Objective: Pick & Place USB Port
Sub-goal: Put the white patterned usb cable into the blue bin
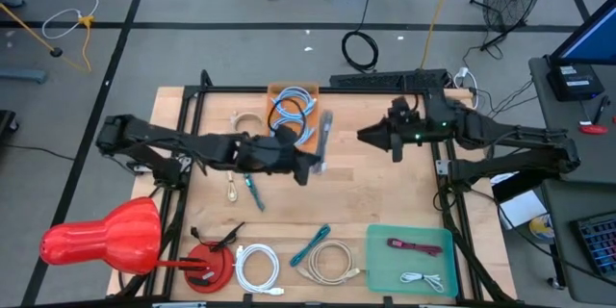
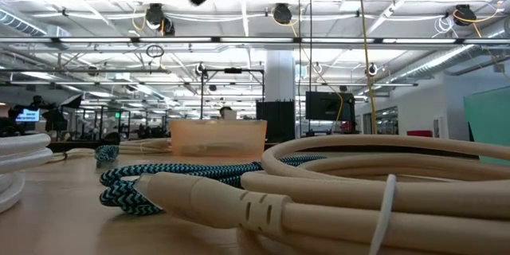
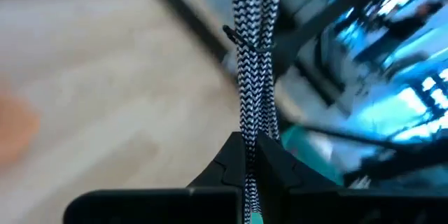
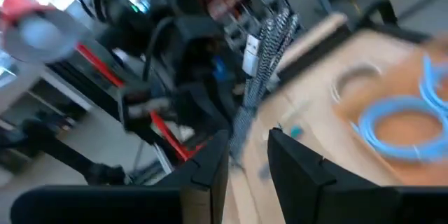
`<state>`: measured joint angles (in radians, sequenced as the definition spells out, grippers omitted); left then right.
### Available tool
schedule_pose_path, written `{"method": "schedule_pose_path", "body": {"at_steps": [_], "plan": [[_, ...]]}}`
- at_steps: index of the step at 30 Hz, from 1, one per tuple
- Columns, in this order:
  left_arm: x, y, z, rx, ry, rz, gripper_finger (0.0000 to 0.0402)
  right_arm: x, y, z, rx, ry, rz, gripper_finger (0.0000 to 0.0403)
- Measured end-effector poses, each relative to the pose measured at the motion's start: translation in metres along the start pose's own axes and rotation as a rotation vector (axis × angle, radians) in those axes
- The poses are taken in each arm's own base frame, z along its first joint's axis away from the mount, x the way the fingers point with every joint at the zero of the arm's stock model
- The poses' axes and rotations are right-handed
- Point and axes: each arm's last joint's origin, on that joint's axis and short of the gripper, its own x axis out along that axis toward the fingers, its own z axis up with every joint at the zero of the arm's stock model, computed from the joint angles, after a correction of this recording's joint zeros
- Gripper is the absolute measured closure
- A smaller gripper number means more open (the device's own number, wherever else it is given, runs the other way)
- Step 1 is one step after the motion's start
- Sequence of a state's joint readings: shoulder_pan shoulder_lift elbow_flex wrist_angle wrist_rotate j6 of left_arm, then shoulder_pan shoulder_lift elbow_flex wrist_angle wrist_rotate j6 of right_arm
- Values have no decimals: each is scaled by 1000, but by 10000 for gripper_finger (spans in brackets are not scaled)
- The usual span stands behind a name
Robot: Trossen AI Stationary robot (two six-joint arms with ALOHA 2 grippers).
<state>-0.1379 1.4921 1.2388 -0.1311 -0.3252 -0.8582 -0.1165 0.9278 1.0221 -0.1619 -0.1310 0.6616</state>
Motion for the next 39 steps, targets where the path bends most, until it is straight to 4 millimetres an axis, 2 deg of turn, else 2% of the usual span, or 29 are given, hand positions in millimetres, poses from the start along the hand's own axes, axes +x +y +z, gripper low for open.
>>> {"method": "schedule_pose_path", "body": {"at_steps": [5, 11, 14, 25, 39], "plan": [[4, -16, 20, 36, -80, -55, 393, 10, 4, 7, -27, -74, 61, 291], [14, -22, 23, 109, -85, -25, 393, 25, 3, 5, -11, -52, 117, 256], [15, -27, 32, 97, -105, -66, 393, 28, 5, 5, -14, -63, 135, 243], [17, -27, 37, 106, -116, -97, 393, 30, 7, 5, -22, -76, 150, 230], [10, -36, 29, 115, -110, -114, 393, 31, 5, 4, -22, -58, 133, 229]]}}
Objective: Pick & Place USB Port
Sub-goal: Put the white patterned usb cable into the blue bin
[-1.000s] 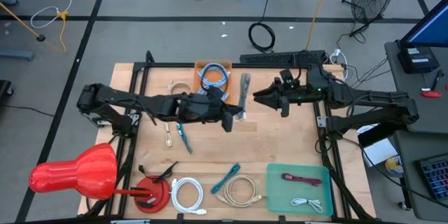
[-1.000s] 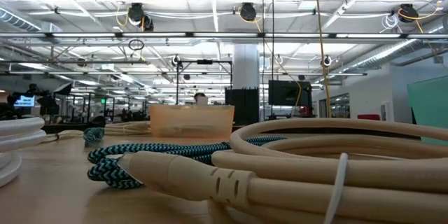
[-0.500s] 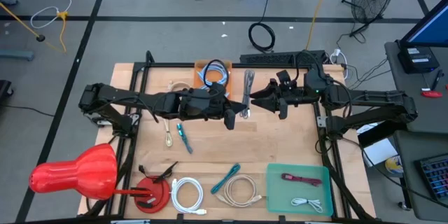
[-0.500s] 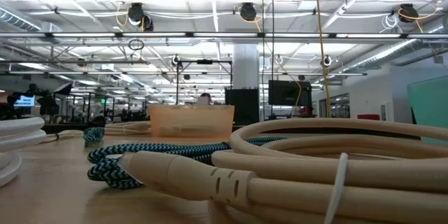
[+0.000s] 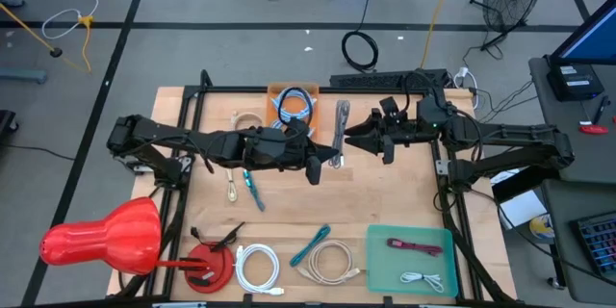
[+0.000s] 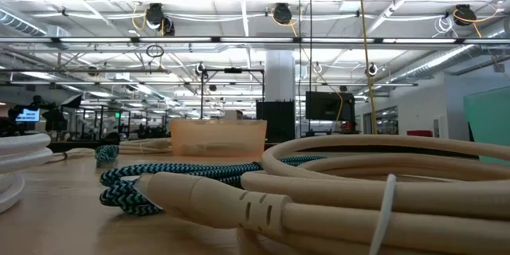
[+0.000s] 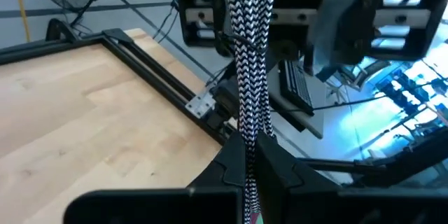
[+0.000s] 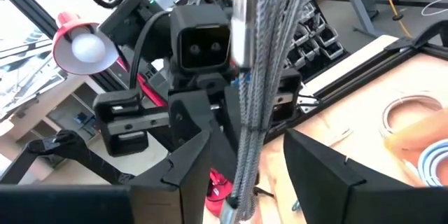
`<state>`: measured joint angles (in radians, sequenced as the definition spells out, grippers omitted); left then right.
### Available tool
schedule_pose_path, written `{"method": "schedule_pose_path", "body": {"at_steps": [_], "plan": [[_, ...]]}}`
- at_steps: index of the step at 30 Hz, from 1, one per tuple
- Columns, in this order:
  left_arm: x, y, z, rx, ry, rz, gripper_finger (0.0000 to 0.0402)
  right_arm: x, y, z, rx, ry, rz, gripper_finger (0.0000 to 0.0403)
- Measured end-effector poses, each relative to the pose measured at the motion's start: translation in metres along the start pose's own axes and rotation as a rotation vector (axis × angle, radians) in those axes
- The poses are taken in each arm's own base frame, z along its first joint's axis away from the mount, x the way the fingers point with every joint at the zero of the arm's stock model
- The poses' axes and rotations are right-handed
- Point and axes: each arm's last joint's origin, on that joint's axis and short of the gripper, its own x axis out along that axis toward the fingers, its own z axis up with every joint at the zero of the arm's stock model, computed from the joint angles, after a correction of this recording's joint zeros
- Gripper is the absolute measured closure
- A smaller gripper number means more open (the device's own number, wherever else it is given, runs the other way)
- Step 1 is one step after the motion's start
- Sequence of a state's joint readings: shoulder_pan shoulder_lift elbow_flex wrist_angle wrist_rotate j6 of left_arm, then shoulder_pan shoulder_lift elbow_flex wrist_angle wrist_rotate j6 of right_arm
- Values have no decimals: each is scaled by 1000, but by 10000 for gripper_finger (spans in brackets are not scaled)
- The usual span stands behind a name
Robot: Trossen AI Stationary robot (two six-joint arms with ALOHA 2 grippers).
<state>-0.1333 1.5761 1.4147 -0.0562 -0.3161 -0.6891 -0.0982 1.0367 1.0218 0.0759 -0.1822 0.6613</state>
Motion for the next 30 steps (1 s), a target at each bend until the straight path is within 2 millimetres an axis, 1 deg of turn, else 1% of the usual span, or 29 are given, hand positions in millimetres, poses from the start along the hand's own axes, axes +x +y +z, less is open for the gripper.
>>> {"method": "schedule_pose_path", "body": {"at_steps": [4, 8, 14, 24, 30], "plan": [[-1, -4, -3, -15, 8, -12, 393, 0, 0, 0, -2, 1, 0, 229], [1, -3, -5, -15, 12, -11, 394, 0, 0, 0, -10, -3, 1, 229], [3, 1, -1, -9, 2, -2, 394, 0, 1, 1, -17, -10, 5, 229], [5, 3, 7, -12, -13, -61, 394, 0, 0, 2, -28, -26, -12, 242], [8, 3, 5, -9, 5, -87, 394, 0, 1, 3, -54, -46, -18, 241]]}}
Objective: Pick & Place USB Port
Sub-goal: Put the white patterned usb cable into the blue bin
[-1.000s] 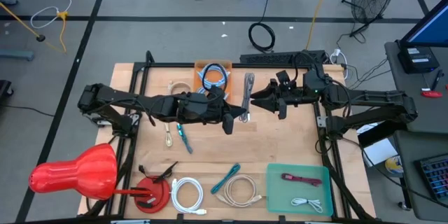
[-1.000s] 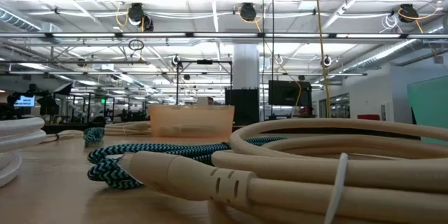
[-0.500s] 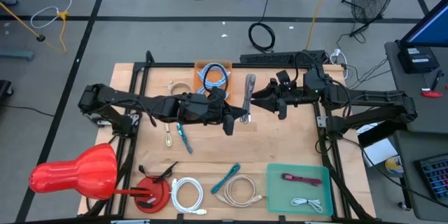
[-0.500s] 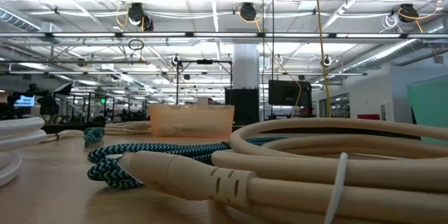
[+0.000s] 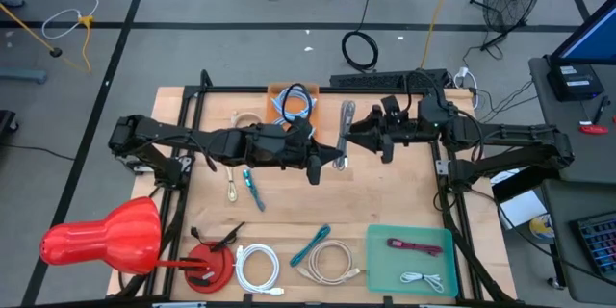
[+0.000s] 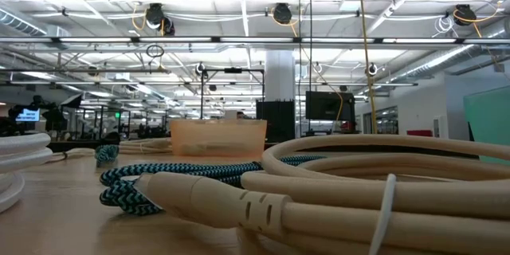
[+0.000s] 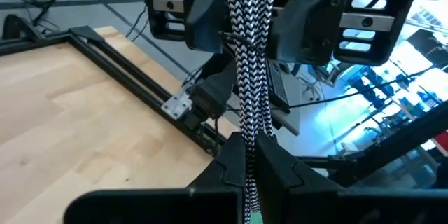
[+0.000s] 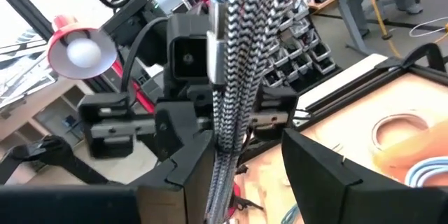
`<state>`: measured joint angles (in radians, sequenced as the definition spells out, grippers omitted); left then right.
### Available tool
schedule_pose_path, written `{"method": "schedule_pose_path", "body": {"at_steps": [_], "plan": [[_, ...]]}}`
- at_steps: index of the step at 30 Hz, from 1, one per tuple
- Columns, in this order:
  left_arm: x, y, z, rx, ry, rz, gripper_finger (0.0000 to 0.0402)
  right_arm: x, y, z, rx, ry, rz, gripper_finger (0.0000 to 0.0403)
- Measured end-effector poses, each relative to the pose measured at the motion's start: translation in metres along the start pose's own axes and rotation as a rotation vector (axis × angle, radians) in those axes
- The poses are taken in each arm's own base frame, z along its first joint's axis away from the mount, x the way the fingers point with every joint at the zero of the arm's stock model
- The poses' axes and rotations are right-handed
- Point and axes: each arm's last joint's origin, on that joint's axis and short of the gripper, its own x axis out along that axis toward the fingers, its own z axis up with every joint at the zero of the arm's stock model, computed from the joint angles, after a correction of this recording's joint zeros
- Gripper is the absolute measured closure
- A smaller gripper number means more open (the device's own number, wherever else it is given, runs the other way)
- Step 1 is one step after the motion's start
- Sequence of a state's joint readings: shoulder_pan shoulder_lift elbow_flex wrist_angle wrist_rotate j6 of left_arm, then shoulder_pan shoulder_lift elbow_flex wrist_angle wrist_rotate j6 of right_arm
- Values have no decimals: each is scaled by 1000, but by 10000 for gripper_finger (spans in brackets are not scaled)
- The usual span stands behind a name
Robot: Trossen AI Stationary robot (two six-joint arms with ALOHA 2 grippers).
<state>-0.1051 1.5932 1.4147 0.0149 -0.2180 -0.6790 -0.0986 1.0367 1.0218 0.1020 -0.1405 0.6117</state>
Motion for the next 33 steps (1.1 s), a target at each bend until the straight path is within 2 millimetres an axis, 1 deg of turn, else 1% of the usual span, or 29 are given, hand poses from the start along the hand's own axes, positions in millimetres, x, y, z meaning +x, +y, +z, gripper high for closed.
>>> {"method": "schedule_pose_path", "body": {"at_steps": [7, 10, 12, 14, 18, 20, 22, 25, 28, 31, 33], "plan": [[9, 1, -6, -6, 12, -32, 394, 1, -1, 0, 7, -2, -8, 245], [11, 3, -7, -5, 2, -14, 394, 3, -2, -2, 28, 13, -5, 257], [11, 4, -5, -8, 3, -20, 394, 3, -2, -3, 40, 25, 8, 276], [12, 5, -5, -16, 16, -30, 391, 3, -1, -3, 45, 34, 15, 305], [12, 5, -5, -14, 50, -70, 355, 2, 0, -3, 37, 57, 51, 380], [10, 4, -5, -11, 77, -91, 337, 1, 1, -4, 44, 75, 68, 388], [3, 4, -3, -13, 98, -80, 327, -1, -1, -7, 74, 119, 46, 386], [-12, 4, 4, 0, 112, -11, 327, -8, -3, -15, 101, 239, 34, 389], [-34, 7, 12, 38, 122, 99, 339, -21, -6, -28, 164, 440, 34, 390], [-56, 8, 20, 80, 124, 166, 355, -39, -8, -44, 275, 681, 6, 390], [-70, 8, 26, 121, 125, 199, 366, -52, -4, -56, 313, 810, -32, 390]]}}
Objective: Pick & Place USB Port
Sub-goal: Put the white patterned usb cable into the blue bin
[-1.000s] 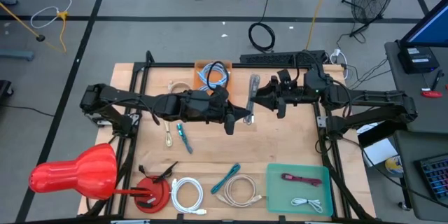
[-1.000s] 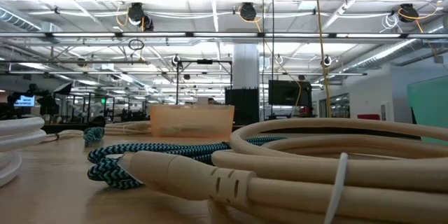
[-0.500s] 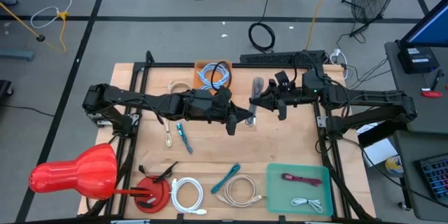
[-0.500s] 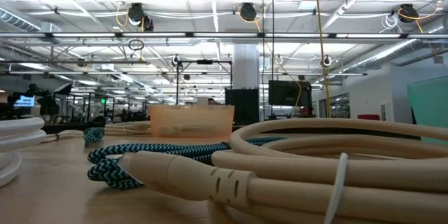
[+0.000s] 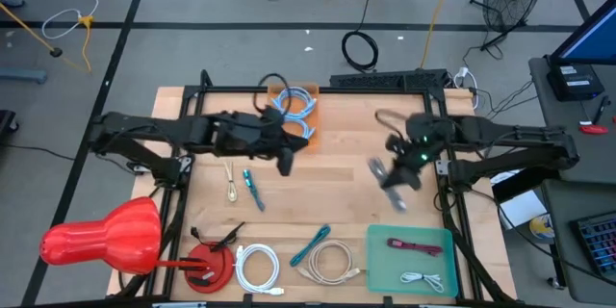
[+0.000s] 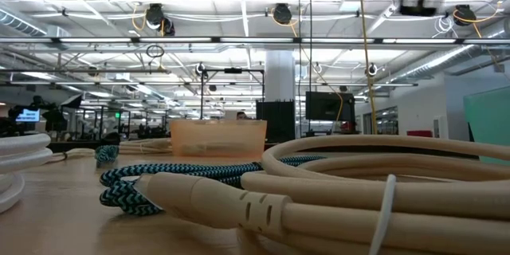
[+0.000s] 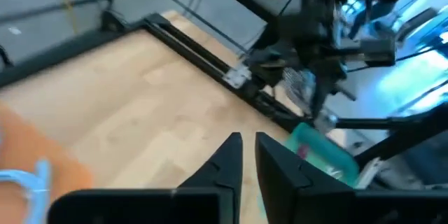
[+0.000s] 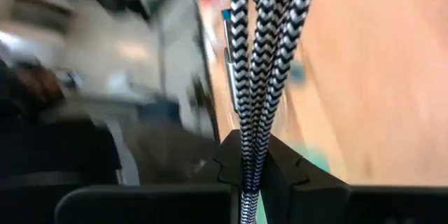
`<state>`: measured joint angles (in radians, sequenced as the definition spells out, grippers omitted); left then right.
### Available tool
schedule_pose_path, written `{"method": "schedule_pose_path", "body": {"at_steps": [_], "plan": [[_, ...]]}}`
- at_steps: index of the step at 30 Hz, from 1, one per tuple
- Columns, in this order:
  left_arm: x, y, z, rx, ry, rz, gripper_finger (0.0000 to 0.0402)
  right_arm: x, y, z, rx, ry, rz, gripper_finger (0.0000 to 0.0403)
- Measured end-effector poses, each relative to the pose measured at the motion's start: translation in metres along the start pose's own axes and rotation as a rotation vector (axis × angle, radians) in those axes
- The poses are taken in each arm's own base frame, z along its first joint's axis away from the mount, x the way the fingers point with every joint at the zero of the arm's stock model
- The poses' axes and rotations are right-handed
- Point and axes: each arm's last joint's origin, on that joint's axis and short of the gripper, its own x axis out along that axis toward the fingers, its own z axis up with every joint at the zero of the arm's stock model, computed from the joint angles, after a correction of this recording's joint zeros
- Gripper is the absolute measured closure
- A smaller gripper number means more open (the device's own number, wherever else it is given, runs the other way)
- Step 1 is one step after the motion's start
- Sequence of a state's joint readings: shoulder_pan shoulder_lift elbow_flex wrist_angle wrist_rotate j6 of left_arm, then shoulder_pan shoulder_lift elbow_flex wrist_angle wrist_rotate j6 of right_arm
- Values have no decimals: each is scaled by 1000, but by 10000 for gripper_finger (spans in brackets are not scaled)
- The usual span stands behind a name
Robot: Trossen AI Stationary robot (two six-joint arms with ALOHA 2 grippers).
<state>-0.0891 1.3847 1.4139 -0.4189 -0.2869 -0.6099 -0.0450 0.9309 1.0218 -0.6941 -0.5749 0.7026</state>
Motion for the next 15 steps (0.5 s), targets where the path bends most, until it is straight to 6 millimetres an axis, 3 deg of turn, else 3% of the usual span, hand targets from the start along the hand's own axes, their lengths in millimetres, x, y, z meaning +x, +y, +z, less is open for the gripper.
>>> {"method": "schedule_pose_path", "body": {"at_steps": [4, 7, 15], "plan": [[-21, 9, 5, 69, 14, 48, 389, 1, 1, -33, 81, 195, -120, 390], [-32, 16, 7, 77, 37, 78, 399, 12, 8, -53, 111, 333, -198, 390], [-43, 24, -5, 165, 183, 124, 375, 86, 41, -98, -17, 463, -281, 391]]}}
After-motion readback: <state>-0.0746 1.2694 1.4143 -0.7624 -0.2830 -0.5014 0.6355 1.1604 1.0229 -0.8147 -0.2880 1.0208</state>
